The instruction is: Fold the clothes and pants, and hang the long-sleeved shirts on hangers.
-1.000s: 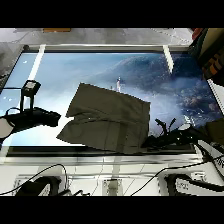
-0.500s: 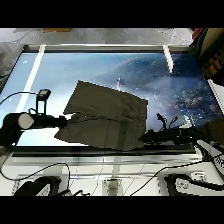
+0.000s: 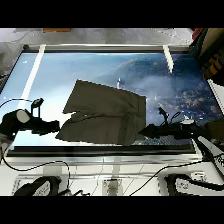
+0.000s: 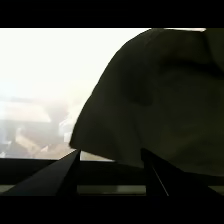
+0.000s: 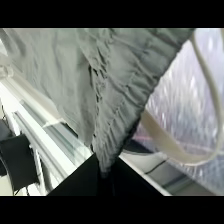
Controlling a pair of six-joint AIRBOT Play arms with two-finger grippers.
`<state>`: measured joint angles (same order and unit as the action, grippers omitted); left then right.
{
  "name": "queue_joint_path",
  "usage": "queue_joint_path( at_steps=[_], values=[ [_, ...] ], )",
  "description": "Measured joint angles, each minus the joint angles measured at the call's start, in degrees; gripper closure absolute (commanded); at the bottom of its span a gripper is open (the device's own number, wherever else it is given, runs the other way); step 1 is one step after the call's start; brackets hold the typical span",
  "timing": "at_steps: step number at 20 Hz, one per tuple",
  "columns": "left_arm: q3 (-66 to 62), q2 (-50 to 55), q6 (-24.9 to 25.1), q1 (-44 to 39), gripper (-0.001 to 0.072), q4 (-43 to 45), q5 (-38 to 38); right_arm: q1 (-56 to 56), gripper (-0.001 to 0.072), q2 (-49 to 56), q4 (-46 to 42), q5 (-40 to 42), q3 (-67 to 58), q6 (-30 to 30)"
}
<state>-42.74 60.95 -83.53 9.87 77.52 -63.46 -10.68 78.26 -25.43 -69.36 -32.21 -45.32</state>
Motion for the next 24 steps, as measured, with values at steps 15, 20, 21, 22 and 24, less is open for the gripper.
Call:
queue_joint_path(
  at_steps=[15,20,21,22,24],
  values=[
    [4.9,13.0,14.7,11.2,0.0306,-18.2,-3.7,0.0,0.0685,0.0,0.0,1.1,-4.3,0.0],
    [5.2,15.3,15.8,11.3,0.0693,-22.3,2.0,0.0,0.0686,0.0,0.1,1.1,-4.3,0.0],
    [5.2,15.5,16.5,11.3,0.0702,-22.8,3.0,0.0,0.0685,0.0,0.1,1.1,-4.3,0.0],
    [5.2,15.6,17.7,11.3,0.0703,-23.8,3.4,0.0,0.0686,0.0,0.1,1.1,-4.3,-0.1],
    [5.2,15.8,21.0,11.3,0.0703,-26.6,3.3,0.0,0.0686,0.0,0.1,1.0,-4.3,-0.1]
  ],
)
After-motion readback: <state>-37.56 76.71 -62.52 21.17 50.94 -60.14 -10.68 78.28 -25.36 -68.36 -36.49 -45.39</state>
